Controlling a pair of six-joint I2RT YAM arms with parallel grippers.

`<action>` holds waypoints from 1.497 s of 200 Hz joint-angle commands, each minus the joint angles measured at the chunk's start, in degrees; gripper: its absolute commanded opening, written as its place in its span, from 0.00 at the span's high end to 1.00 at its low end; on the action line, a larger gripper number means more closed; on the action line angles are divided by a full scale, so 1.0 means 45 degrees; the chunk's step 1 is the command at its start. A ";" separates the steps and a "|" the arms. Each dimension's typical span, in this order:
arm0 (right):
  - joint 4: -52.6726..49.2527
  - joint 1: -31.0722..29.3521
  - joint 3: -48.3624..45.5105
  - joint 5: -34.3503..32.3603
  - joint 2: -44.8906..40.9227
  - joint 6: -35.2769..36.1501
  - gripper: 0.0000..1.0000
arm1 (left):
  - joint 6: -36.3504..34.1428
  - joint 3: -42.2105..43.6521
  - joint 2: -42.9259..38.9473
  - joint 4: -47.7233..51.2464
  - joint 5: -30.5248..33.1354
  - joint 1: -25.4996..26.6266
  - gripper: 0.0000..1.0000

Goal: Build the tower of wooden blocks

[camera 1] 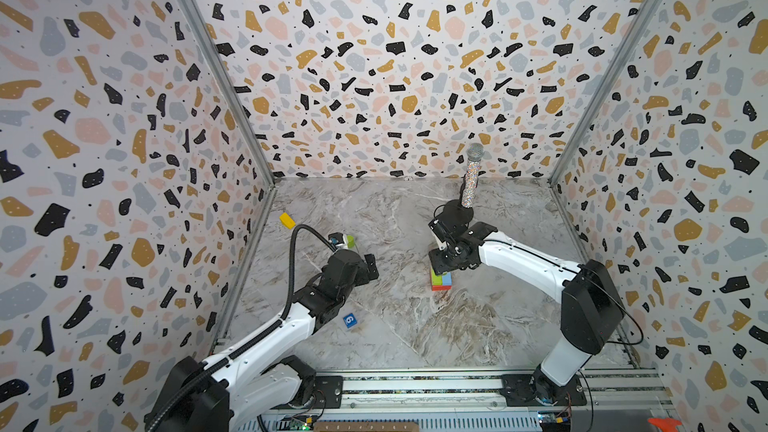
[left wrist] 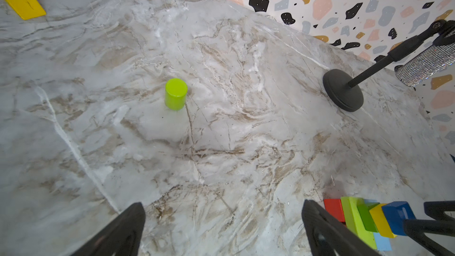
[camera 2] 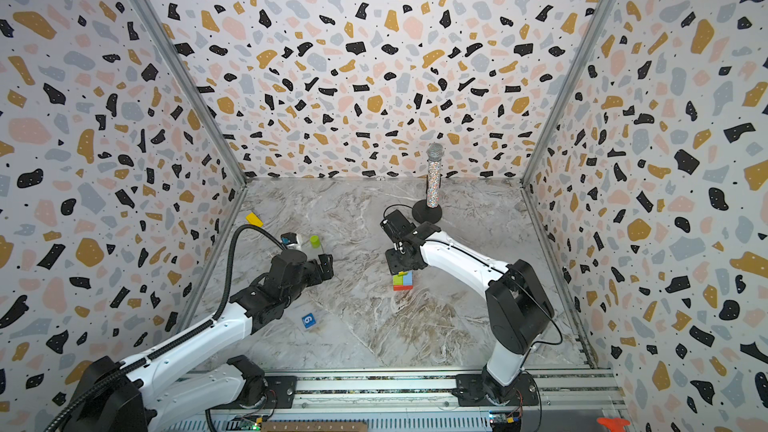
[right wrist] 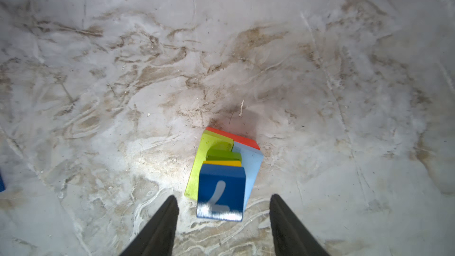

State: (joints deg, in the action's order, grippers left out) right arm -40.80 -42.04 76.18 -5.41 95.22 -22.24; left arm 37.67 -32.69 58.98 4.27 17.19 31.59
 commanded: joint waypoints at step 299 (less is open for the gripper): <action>0.5914 -0.6501 0.1691 0.1085 0.4478 -0.0778 0.38 | 0.0310 0.0082 -0.2082 0.2514 -0.3971 -0.9892 0.00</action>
State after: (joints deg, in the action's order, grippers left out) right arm -16.34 -70.43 81.71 -0.01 114.93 -24.34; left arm 38.52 -32.34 51.64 16.34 0.47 -12.64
